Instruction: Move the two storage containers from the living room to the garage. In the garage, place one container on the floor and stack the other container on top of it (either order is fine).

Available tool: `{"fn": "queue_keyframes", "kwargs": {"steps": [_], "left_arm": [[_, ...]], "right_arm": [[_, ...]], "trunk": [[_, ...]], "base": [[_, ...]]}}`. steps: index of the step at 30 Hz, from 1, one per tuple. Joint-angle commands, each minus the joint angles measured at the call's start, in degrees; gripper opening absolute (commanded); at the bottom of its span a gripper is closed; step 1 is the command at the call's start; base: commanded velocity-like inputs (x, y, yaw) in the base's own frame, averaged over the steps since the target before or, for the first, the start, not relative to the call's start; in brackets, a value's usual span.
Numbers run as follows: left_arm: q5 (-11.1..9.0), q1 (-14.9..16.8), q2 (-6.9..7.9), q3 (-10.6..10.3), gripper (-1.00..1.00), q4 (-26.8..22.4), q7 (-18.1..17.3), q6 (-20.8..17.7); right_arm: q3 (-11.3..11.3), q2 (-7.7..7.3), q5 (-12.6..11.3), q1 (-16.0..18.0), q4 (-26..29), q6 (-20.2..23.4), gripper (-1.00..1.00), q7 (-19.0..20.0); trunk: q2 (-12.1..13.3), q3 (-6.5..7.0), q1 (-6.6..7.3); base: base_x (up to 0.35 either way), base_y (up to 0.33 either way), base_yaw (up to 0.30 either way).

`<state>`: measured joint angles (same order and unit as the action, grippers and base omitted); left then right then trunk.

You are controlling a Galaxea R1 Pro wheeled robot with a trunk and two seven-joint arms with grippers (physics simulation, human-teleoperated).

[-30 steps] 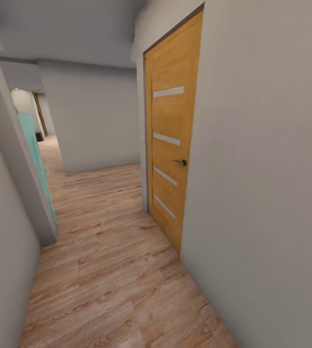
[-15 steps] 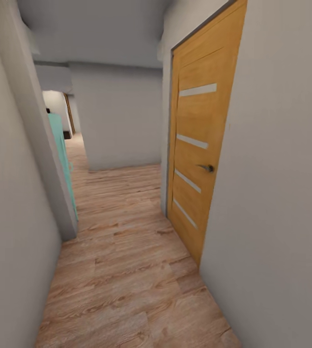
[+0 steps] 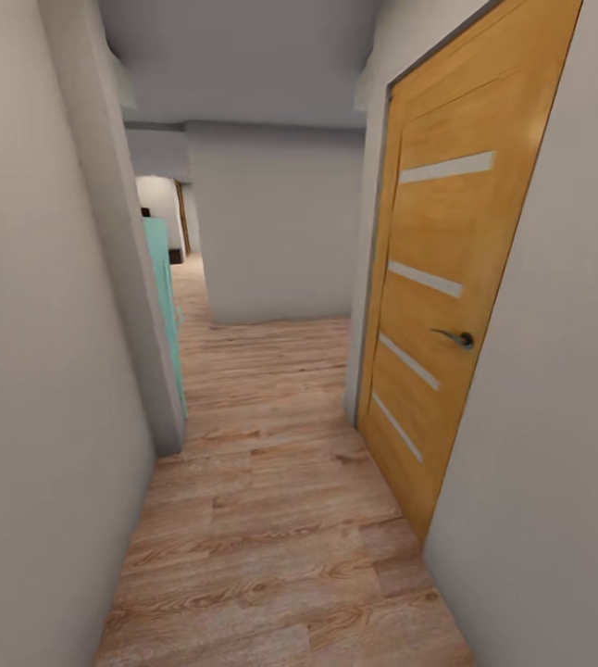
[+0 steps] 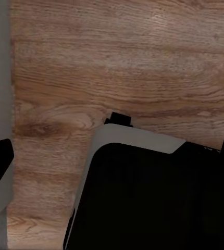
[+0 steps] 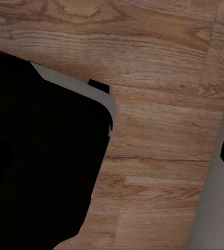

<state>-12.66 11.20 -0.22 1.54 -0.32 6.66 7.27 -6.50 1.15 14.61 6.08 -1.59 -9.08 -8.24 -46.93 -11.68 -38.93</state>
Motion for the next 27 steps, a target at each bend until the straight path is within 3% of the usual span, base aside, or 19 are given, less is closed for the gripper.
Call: {"fn": "queue_keyframes", "kwargs": {"steps": [1, 13, 27], "left_arm": [[-0.17, 0.05, -0.03, 0.13, 1.0, 0.05, 0.1, 0.2], [-0.14, 0.05, -0.04, 0.13, 1.0, 0.05, 0.1, 0.18], [-0.1, 0.05, 0.04, 0.36, 1.0, 0.05, 0.02, -1.58]], "right_arm": [[-0.44, 0.01, 0.15, 0.07, -0.17, -0.23, 1.0, -0.37], [-0.36, 0.0, 0.15, 0.07, -0.17, -0.38, 1.0, -0.35], [-0.18, -0.09, -0.09, 0.07, -0.17, -0.5, 1.0, 0.15]], "trunk": [[-0.05, -0.08, -0.03], [-0.05, -0.08, -0.03], [-0.05, -0.08, -0.03]], "base": [[0.245, 0.0, 0.277], [0.245, 0.0, 0.264], [0.302, 0.0, 0.027]]}}
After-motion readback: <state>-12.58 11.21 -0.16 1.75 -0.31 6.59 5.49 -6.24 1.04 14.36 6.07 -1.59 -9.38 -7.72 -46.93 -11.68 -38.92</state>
